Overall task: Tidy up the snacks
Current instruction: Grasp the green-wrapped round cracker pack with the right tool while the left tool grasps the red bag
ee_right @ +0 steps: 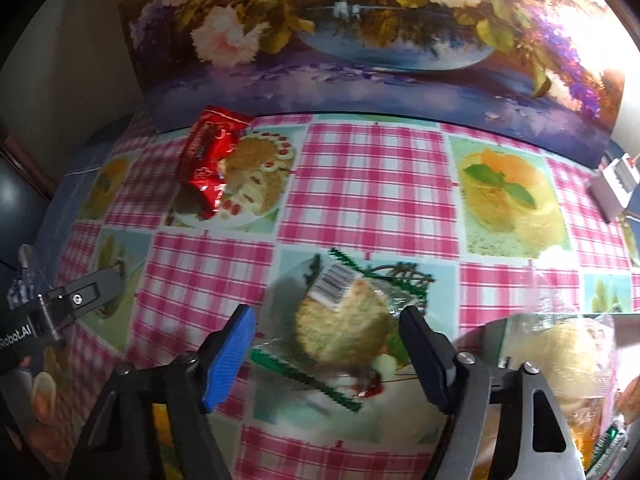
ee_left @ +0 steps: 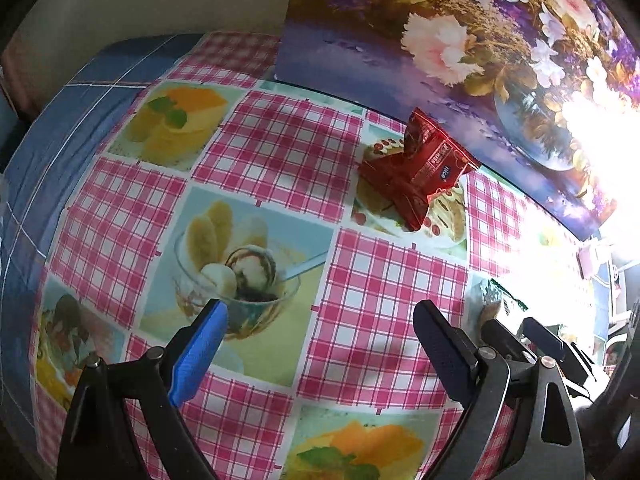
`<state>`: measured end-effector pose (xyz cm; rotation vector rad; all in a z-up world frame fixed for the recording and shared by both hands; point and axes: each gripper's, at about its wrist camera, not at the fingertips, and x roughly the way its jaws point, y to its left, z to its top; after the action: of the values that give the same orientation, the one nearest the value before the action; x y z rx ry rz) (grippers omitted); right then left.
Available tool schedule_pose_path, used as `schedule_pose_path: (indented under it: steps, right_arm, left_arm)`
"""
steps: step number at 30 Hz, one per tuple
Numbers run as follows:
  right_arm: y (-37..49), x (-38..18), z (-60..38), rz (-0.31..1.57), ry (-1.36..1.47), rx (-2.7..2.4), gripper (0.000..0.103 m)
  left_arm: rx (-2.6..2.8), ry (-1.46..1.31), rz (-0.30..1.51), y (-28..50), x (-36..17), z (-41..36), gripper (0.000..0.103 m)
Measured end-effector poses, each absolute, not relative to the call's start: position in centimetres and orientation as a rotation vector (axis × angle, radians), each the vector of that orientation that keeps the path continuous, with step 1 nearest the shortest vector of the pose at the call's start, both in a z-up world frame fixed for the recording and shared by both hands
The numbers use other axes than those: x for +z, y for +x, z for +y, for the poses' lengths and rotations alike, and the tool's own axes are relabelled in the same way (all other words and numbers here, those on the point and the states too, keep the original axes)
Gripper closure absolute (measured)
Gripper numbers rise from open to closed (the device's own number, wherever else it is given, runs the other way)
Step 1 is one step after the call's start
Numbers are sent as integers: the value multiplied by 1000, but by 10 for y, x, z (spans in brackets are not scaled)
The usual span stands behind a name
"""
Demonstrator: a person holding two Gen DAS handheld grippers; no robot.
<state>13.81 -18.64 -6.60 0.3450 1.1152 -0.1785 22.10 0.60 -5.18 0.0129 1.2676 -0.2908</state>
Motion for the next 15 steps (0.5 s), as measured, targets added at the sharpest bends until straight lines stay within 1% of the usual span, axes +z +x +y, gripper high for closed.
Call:
schedule_pose_path:
  steps: [5, 8, 10, 11, 13, 14, 15]
  right_arm:
    - [144, -76, -187, 1133, 337, -197, 30]
    - [145, -80, -187, 1138, 328, -201, 33]
    - [147, -81, -184, 1140, 305, -197, 38]
    - [148, -82, -181, 1139, 298, -194, 43]
    - [149, -85, -179, 1141, 285, -200, 46]
    - [149, -87, -176, 1141, 277, -206, 50]
    - [150, -87, -175, 1138, 275, -209, 50]
  left_arm:
    - [-315, 28, 1263, 220, -48, -3, 9]
    - [-328, 52, 1254, 219, -46, -9, 9]
    - [-328, 65, 1253, 219, -45, -11, 9]
    - [-330, 70, 1253, 219, -45, -12, 9]
    - [-335, 78, 1249, 219, -44, -13, 9]
    - [-338, 86, 1243, 219, -43, -14, 9]
    - [-339, 93, 1238, 220, -42, -15, 9]
